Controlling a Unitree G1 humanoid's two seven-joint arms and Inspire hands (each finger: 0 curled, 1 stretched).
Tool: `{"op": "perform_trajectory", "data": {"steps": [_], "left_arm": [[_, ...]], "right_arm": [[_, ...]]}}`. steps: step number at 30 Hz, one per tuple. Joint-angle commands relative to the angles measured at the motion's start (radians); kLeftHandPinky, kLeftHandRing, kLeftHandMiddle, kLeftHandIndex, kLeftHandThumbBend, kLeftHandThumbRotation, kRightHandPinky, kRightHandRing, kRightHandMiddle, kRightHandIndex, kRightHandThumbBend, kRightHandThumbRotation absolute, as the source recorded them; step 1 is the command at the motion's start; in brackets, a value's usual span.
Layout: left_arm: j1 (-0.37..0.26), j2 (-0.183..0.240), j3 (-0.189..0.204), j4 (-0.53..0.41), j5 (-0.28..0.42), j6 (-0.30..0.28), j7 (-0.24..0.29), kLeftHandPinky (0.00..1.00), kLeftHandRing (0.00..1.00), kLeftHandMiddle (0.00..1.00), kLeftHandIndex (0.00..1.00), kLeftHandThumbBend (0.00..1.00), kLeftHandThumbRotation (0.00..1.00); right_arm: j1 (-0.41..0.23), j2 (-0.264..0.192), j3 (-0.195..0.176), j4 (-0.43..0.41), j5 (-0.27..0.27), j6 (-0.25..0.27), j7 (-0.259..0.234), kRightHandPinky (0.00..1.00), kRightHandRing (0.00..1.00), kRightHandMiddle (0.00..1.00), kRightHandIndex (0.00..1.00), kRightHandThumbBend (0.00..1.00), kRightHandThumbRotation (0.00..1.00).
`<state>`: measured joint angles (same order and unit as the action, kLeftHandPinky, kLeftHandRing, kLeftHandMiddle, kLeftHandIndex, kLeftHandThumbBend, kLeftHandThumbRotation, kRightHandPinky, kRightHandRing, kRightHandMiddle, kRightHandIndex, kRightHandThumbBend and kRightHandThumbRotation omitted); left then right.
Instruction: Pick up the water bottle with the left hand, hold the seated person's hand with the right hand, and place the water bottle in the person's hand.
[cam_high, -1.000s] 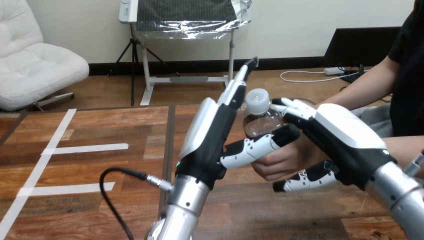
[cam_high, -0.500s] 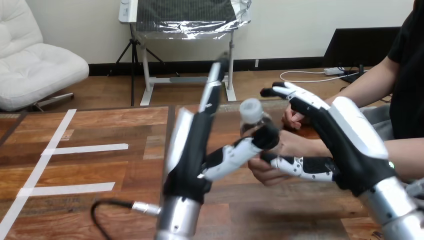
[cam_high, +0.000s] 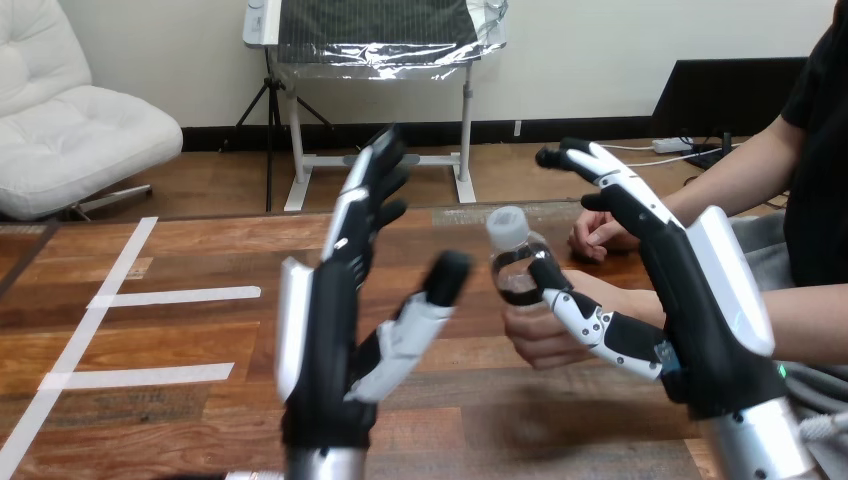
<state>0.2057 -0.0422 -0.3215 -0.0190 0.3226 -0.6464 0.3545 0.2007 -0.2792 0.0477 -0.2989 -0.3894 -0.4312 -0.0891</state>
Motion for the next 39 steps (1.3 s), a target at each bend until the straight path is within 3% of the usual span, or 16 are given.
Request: {"op": "perform_trajectory", "data": {"steps": [1, 6, 17, 26, 39], "left_arm": [[0.020, -0.037, -0.002, -0.044, 0.013, -0.057, 0.017, 0.81, 0.86, 0.88, 0.91, 0.55, 0.88], [0.058, -0.032, 0.002, -0.048, 0.034, -0.088, 0.038, 0.79, 0.85, 0.88, 0.90, 0.53, 0.90], [0.101, -0.039, 0.029, -0.033, 0.109, -0.157, 0.119, 0.75, 0.82, 0.86, 0.89, 0.49, 0.95], [0.131, -0.047, 0.031, -0.056, 0.118, -0.168, 0.156, 0.71, 0.79, 0.84, 0.86, 0.47, 0.97], [0.159, -0.035, 0.033, -0.076, 0.150, -0.152, 0.193, 0.68, 0.78, 0.82, 0.84, 0.42, 1.00]], "right_arm": [[-0.027, 0.034, 0.011, 0.056, 0.012, -0.085, -0.044, 0.75, 0.88, 0.91, 0.86, 0.22, 0.02], [-0.027, 0.048, 0.019, 0.100, 0.028, -0.147, -0.051, 0.75, 0.89, 0.92, 0.87, 0.19, 0.01], [-0.016, 0.083, 0.017, 0.135, 0.043, -0.208, -0.061, 0.79, 0.90, 0.93, 0.88, 0.18, 0.00], [-0.018, 0.095, 0.020, 0.165, 0.058, -0.255, -0.064, 0.82, 0.91, 0.92, 0.87, 0.16, 0.00], [-0.012, 0.108, 0.023, 0.175, 0.065, -0.279, -0.059, 0.91, 0.93, 0.92, 0.86, 0.12, 0.00]]}}
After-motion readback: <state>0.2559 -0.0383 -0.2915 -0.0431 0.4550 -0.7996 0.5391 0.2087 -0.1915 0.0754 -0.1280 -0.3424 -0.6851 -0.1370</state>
